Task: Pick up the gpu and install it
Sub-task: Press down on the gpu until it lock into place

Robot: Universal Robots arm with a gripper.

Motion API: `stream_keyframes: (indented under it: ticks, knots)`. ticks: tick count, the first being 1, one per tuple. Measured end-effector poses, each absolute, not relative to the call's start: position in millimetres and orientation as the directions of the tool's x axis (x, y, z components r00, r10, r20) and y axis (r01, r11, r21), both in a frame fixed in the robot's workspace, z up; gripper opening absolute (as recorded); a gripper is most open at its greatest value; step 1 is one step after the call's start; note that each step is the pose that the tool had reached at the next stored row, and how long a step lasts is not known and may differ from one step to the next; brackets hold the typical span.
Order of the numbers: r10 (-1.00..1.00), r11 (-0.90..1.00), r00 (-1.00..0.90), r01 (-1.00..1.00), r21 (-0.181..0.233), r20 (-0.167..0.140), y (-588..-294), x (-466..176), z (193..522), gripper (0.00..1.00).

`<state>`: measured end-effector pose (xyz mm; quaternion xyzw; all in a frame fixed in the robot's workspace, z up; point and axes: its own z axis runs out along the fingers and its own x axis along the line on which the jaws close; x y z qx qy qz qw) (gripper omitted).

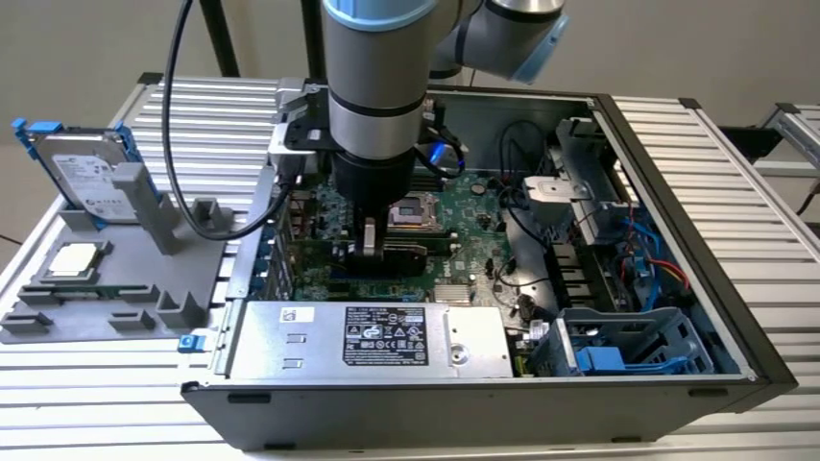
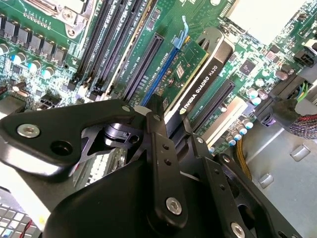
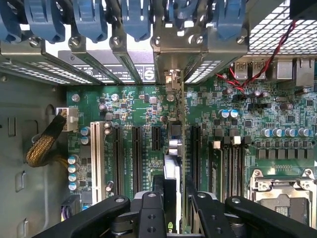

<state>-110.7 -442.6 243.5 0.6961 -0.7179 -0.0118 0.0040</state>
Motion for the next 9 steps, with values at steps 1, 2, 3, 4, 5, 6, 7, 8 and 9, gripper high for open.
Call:
stream_keyframes:
  ticks: [1,2,3,4,5,6,7,8,9]
  knots:
    - [-0.999,0.031,-0.031,-0.999,0.023,-0.011,-442.6,-110.8,243.2,0.00]
    - [-0.999,0.031,-0.031,-0.999,0.023,-0.011,-442.5,-110.9,242.9,0.00]
    - [-0.999,0.031,-0.031,-0.999,0.023,-0.011,-442.5,-110.9,242.7,0.00]
    - [-0.999,0.031,-0.031,-0.999,0.023,-0.011,-442.4,-110.9,242.3,0.00]
    - [-0.999,0.031,-0.031,-0.999,0.022,-0.011,-442.4,-110.9,241.9,0.00]
    - [-0.999,0.031,-0.031,-0.999,0.022,-0.012,-442.2,-110.9,241.1,0.00]
    - [-0.999,0.031,-0.031,-0.999,0.022,-0.011,-442.2,-110.9,240.5,0.00]
    - [-0.999,0.031,-0.031,-0.999,0.022,-0.011,-442.3,-110.9,239.8,0.00]
    - [-0.999,0.031,-0.031,-0.999,0.023,-0.011,-442.3,-111.0,238.9,0.00]
